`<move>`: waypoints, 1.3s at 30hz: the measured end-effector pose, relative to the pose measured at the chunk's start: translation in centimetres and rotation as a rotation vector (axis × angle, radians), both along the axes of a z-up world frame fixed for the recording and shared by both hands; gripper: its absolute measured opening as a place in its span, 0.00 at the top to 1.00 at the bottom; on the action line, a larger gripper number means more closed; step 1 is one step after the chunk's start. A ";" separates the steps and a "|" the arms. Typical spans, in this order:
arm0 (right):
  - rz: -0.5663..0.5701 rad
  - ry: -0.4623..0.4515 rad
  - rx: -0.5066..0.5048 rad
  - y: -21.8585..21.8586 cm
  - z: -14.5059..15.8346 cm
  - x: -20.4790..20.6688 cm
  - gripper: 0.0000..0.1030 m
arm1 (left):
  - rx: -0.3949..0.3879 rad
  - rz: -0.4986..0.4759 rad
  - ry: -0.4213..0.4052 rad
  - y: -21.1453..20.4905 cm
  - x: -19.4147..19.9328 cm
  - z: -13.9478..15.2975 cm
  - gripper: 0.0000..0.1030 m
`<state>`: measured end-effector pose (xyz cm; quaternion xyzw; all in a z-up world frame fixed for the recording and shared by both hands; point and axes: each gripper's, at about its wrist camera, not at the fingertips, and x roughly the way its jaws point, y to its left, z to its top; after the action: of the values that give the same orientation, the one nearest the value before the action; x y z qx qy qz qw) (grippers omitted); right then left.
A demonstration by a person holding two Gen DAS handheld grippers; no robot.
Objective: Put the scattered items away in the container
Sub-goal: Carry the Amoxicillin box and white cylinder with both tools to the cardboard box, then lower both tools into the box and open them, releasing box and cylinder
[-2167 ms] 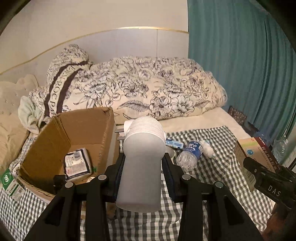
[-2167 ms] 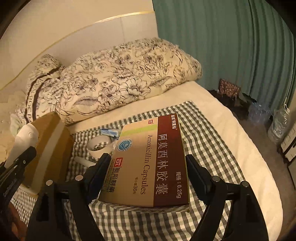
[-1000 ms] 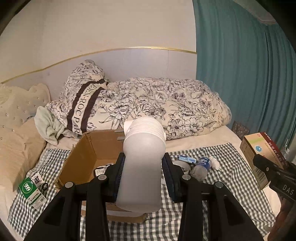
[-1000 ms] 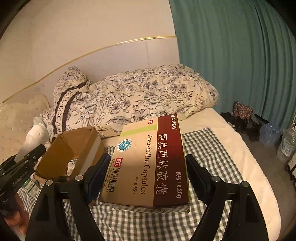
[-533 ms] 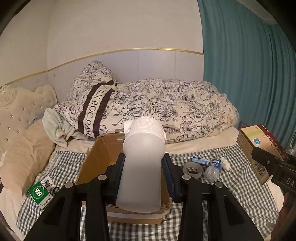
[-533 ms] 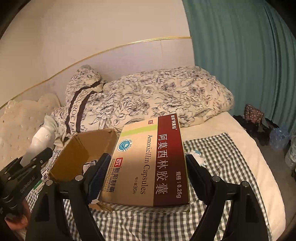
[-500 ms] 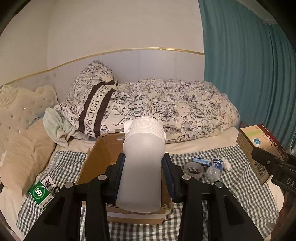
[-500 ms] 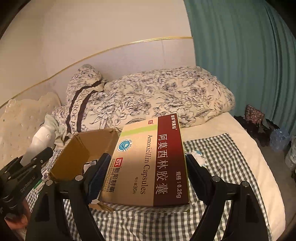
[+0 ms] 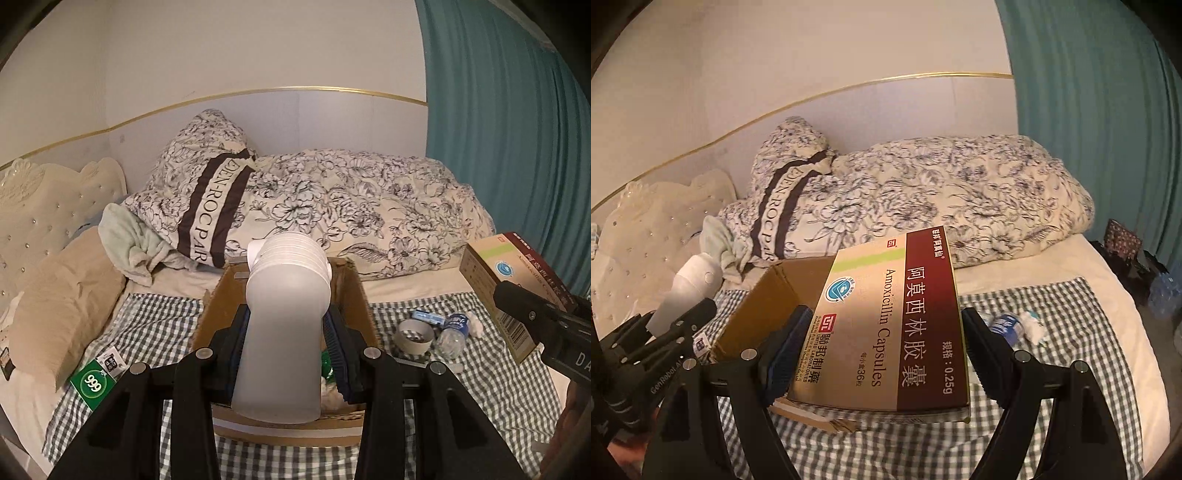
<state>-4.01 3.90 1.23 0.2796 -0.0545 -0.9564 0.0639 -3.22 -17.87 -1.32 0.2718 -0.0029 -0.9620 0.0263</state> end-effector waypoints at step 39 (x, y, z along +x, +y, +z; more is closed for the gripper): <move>0.198 -0.123 0.049 -8.9 -5.5 -6.2 0.22 | 0.014 0.020 -0.225 -6.2 -6.4 -7.1 0.61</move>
<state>-10.26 -5.02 -4.26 0.3433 -0.0069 -0.9276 0.1475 -9.60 -24.06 -8.44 0.3784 0.0035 -0.9250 0.0333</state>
